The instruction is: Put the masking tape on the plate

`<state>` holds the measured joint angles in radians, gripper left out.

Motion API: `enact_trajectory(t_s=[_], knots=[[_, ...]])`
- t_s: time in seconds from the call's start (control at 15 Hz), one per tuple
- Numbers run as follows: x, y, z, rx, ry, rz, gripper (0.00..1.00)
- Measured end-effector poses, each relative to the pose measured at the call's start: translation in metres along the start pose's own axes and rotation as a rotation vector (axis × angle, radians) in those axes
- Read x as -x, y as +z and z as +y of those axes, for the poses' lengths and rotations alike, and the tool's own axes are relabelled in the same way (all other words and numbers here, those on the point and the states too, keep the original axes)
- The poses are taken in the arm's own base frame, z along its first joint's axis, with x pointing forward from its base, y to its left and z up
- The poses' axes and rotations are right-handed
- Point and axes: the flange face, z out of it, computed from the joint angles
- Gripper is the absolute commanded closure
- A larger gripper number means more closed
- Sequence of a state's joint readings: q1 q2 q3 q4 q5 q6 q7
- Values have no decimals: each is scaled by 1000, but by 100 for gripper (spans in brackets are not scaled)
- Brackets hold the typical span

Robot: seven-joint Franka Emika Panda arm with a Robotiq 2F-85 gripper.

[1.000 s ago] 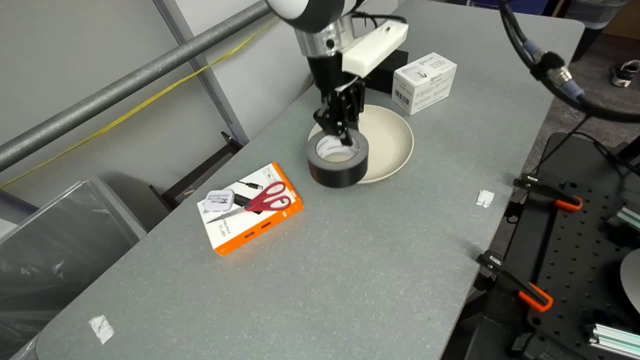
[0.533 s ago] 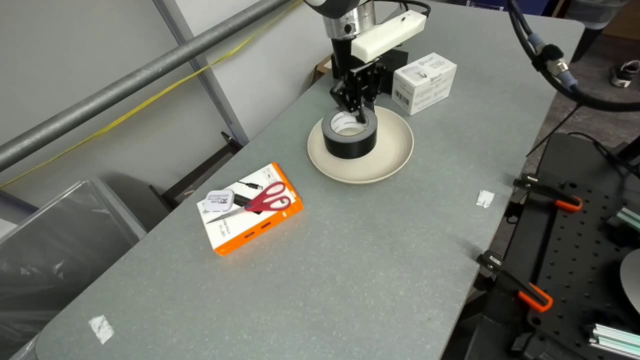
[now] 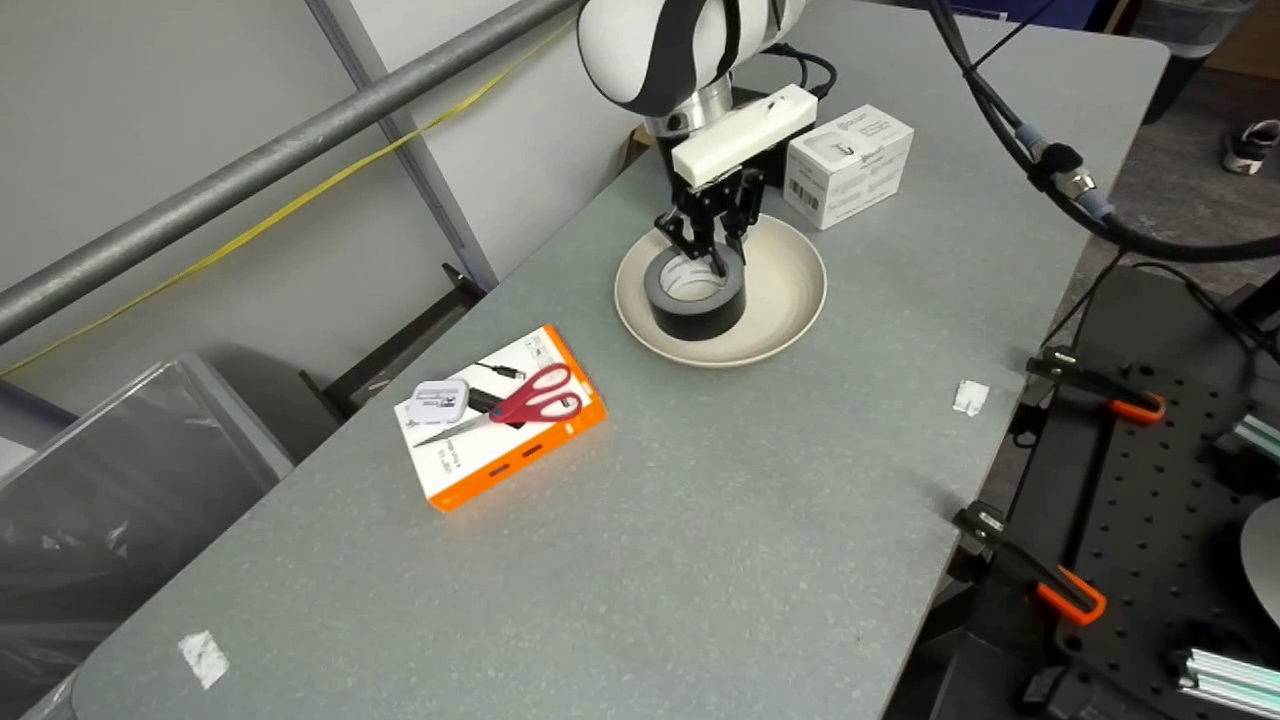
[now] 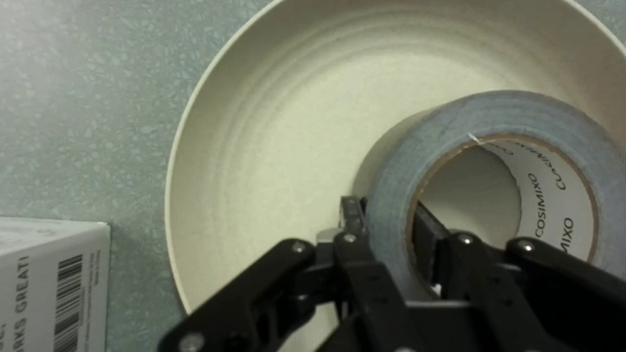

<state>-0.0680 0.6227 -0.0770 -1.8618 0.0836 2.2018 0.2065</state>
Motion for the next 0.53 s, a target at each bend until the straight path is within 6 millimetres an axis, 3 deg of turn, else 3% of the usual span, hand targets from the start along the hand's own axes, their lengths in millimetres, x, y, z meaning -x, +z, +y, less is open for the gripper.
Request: enact_trajectory(t_s=[0.4, 0.53], knots=[[-6, -5, -3, 8, 5, -31, 2], [-8, -9, -4, 8, 4, -34, 0]])
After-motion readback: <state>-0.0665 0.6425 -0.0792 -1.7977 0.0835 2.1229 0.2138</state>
